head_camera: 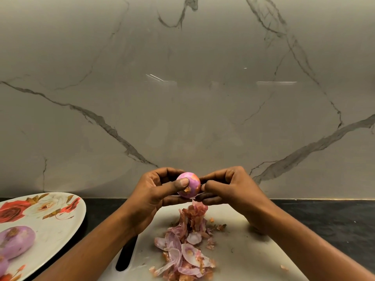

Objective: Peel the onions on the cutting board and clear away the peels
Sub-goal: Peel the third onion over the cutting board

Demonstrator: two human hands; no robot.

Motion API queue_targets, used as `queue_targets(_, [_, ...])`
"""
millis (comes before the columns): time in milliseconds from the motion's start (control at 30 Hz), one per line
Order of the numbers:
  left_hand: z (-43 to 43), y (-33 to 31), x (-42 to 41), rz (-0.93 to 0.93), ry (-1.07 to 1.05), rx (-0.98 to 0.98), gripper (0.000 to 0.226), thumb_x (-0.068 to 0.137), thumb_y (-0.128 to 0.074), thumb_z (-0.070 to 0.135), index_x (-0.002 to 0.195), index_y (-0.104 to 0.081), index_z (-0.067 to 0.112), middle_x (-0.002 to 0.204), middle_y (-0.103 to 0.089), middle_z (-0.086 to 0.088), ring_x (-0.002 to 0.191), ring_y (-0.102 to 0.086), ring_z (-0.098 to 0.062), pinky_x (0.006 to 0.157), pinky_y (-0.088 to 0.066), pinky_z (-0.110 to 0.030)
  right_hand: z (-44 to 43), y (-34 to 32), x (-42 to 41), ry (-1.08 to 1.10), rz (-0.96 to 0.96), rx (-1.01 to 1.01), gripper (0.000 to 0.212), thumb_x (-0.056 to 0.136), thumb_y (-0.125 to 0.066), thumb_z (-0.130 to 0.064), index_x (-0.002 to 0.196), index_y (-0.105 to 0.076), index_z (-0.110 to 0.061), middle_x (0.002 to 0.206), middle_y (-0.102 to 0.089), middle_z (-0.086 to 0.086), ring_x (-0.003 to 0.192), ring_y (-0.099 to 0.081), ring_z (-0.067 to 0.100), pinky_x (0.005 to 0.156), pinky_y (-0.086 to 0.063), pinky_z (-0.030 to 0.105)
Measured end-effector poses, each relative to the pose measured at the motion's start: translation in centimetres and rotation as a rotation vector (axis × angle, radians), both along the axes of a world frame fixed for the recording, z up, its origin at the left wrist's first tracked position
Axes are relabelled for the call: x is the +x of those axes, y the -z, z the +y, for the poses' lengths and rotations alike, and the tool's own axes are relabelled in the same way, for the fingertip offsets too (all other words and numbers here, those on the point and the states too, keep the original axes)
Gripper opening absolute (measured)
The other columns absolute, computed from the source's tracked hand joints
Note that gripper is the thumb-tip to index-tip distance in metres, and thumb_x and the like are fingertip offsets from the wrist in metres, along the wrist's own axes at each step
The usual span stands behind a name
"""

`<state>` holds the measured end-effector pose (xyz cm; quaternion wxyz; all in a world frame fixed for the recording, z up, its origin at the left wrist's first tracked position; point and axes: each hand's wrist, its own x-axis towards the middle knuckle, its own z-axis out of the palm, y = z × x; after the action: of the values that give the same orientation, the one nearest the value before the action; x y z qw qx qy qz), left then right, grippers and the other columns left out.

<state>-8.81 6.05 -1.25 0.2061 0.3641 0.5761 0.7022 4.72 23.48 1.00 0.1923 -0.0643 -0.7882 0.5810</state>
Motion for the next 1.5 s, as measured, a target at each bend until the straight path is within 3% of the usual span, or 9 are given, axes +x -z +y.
queue_targets(100, [0.0, 0.0, -0.1, 0.014, -0.035, -0.008, 0.057, 0.068, -0.087, 0.026, 0.118, -0.071, 0.004, 0.116, -0.076, -0.016, 0.102, -0.077, -0.036, 0.08, -0.065, -0.038, 0.0, 0.2, -0.1, -0.025, -0.001, -0.002, 0.021, 0.092, -0.08, -0.018, 0.111, -0.08, -0.011, 0.096, -0.083, 0.009, 0.091, -0.081, 0.025, 0.087, -0.066, 0.039])
queue_targets(333, [0.0, 0.1, 0.0, 0.008, -0.033, -0.01, 0.05, 0.072, -0.091, 0.017, 0.116, -0.072, 0.004, 0.115, -0.076, -0.016, 0.101, -0.077, -0.036, 0.079, -0.065, -0.039, 0.2, 0.6, -0.2, 0.025, 0.02, 0.128, 0.026, 0.089, -0.081, -0.008, 0.115, -0.081, -0.012, 0.095, -0.083, 0.004, 0.091, -0.08, 0.023, 0.087, -0.066, 0.042])
queue_targets(533, [-0.2, -0.2, 0.2, -0.046, 0.026, 0.044, 0.044, 0.077, -0.079, 0.016, 0.118, -0.07, 0.001, 0.113, -0.077, -0.017, 0.101, -0.077, -0.038, 0.076, -0.066, -0.037, 0.1, 0.4, -0.1, 0.042, 0.073, 0.144, 0.023, 0.092, -0.075, -0.001, 0.103, -0.082, -0.02, 0.089, -0.083, 0.004, 0.086, -0.081, 0.02, 0.081, -0.066, 0.032])
queue_targets(667, [-0.1, -0.1, 0.0, -0.05, -0.029, 0.048, 0.051, 0.071, -0.085, 0.019, 0.117, -0.071, 0.002, 0.118, -0.073, -0.02, 0.102, -0.076, -0.039, 0.076, -0.065, -0.036, 0.4, 0.2, -0.1, 0.076, 0.074, 0.127, 0.018, 0.096, -0.07, -0.002, 0.103, -0.083, -0.012, 0.088, -0.082, 0.007, 0.085, -0.081, 0.021, 0.081, -0.067, 0.035])
queue_targets(767, [-0.1, -0.2, -0.1, -0.018, -0.09, 0.05, 0.058, 0.064, -0.089, 0.023, 0.116, -0.071, 0.003, 0.118, -0.073, -0.018, 0.099, -0.077, -0.038, 0.075, -0.065, -0.035, 0.4, 0.2, 0.0, 0.057, 0.07, 0.139, 0.01, 0.094, -0.078, -0.011, 0.101, -0.083, -0.008, 0.087, -0.082, 0.008, 0.083, -0.081, 0.023, 0.08, -0.067, 0.037])
queue_targets(867, [0.0, 0.0, -0.1, -0.004, -0.094, 0.057, 0.061, 0.06, -0.091, 0.022, 0.114, -0.07, 0.003, 0.112, -0.075, -0.015, 0.098, -0.077, -0.037, 0.076, -0.065, -0.036, 0.2, 0.6, -0.1, 0.047, 0.066, 0.224, 0.012, 0.091, -0.082, -0.017, 0.101, -0.084, -0.011, 0.086, -0.082, 0.006, 0.081, -0.081, 0.021, 0.077, -0.067, 0.034])
queue_targets(1067, [0.0, 0.1, -0.1, 0.029, -0.102, 0.038, 0.064, 0.057, -0.093, 0.025, 0.114, -0.071, 0.004, 0.112, -0.076, -0.013, 0.102, -0.076, -0.036, 0.081, -0.065, -0.043, 0.3, 1.0, -0.2, 0.114, 0.108, 0.3, 0.006, 0.094, -0.078, -0.011, 0.095, -0.083, -0.01, 0.08, -0.081, 0.003, 0.074, -0.08, 0.015, 0.069, -0.064, 0.025])
queue_targets(1333, [-0.1, -0.1, -0.1, -0.059, -0.009, 0.074, 0.049, 0.076, -0.083, 0.02, 0.12, -0.071, 0.003, 0.118, -0.074, -0.02, 0.104, -0.075, -0.04, 0.077, -0.065, -0.037, 0.6, 0.5, -0.1, 0.197, 0.141, 0.231, 0.011, 0.091, -0.077, -0.004, 0.083, -0.082, -0.009, 0.075, -0.079, 0.006, 0.069, -0.079, 0.019, 0.065, -0.063, 0.025])
queue_targets(1500, [-0.1, 0.0, -0.1, -0.021, -0.051, 0.062, 0.06, 0.066, -0.088, 0.022, 0.12, -0.07, 0.004, 0.119, -0.073, -0.018, 0.105, -0.076, -0.038, 0.078, -0.065, -0.036, 0.3, 0.4, 0.1, 0.122, 0.11, 0.232, 0.005, 0.092, -0.078, -0.009, 0.091, -0.083, -0.009, 0.079, -0.08, 0.007, 0.074, -0.08, 0.021, 0.071, -0.066, 0.03])
